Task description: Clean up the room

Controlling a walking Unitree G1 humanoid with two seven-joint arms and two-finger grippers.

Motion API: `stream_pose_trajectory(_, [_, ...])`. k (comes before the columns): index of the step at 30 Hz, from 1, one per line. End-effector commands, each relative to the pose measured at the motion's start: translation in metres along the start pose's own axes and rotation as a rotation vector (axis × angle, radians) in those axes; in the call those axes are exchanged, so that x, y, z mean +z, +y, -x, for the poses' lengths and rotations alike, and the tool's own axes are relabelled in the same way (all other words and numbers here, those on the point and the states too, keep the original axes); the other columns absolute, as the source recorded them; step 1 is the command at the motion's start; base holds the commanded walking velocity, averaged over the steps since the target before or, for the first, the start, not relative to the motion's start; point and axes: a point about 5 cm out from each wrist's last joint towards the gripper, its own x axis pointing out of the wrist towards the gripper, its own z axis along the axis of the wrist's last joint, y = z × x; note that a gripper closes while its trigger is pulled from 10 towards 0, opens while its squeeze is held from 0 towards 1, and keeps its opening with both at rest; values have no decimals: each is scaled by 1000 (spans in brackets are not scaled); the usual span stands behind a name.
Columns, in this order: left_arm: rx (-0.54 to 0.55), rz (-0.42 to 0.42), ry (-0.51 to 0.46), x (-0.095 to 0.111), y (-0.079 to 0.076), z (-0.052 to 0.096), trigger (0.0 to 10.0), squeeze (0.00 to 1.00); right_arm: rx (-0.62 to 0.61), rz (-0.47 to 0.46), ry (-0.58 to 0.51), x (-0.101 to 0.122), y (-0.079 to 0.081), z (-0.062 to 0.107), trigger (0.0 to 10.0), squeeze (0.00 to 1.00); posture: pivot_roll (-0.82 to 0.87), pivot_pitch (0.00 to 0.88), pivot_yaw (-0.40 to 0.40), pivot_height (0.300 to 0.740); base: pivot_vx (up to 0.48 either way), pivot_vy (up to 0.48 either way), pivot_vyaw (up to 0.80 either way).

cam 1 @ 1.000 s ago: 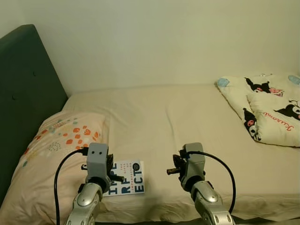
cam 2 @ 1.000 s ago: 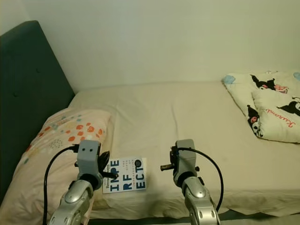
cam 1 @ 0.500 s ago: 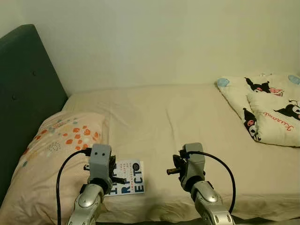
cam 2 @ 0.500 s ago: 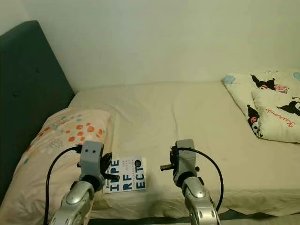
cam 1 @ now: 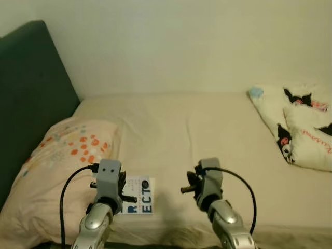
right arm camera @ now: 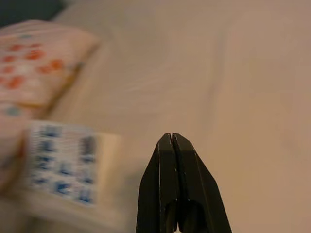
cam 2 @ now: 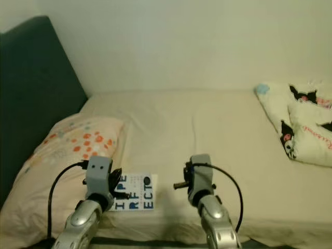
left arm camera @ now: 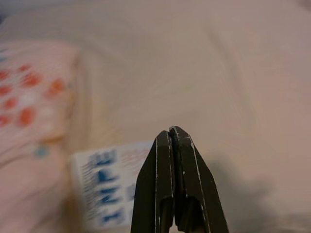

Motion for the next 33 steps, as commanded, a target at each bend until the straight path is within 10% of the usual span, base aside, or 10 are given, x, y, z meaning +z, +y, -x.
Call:
stream_pose_trajectory(1, [10,-10,23,-5,4,4,10000,0,13,-23,13,-3,5,0,10000,0,-72,103,13,740,0,-480,0])
stream_pose_trajectory(33, [9,-14,35,-7,4,7,10000,0,23,-23,22,-4,7,4,10000,0,-76,116,15,740,0,-480,0])
